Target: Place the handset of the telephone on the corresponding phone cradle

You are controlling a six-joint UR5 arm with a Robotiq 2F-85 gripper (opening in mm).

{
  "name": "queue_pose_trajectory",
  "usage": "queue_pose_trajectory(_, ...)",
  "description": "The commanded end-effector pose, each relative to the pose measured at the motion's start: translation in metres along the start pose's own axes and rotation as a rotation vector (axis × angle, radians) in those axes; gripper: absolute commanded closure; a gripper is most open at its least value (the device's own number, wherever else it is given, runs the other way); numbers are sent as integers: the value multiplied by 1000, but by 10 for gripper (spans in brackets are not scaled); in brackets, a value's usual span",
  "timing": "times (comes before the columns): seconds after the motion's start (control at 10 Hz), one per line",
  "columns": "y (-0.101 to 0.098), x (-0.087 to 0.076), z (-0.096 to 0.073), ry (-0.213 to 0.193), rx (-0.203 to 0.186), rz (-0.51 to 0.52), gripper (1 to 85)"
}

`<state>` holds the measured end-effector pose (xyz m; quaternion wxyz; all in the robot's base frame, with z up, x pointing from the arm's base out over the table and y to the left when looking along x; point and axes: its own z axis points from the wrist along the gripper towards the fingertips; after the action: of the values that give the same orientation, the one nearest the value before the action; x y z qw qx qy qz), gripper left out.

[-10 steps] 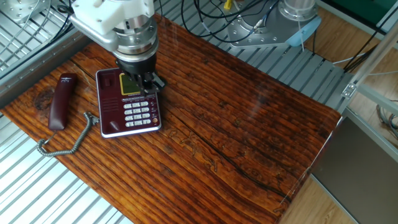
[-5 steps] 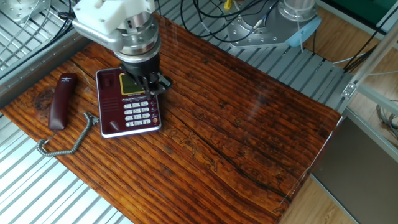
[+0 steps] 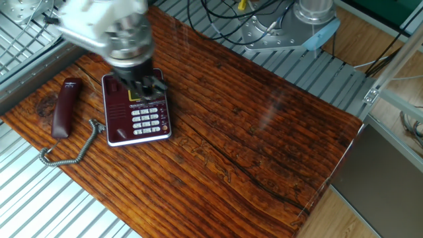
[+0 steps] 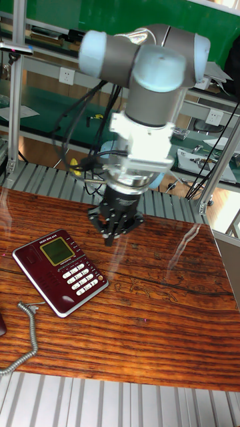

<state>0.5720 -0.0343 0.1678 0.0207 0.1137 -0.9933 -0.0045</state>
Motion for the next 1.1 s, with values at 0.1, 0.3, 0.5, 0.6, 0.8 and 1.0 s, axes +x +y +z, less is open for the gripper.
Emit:
queue_pose_trajectory(0.1,-71,-4,1,84,27,-61,843)
queue_pose_trajectory(0.3,-93,-19,28,31,-7,-157,843)
queue_pose_trajectory(0.5,-141,-25,36,24,39,-266,843)
queue_pose_trajectory(0.6,-154,-29,39,22,36,-298,843)
queue_pose_trajectory(0.8,-145,-33,41,7,-21,-338,803)
queue_pose_trajectory(1.0,-157,-21,40,61,23,-168,757)
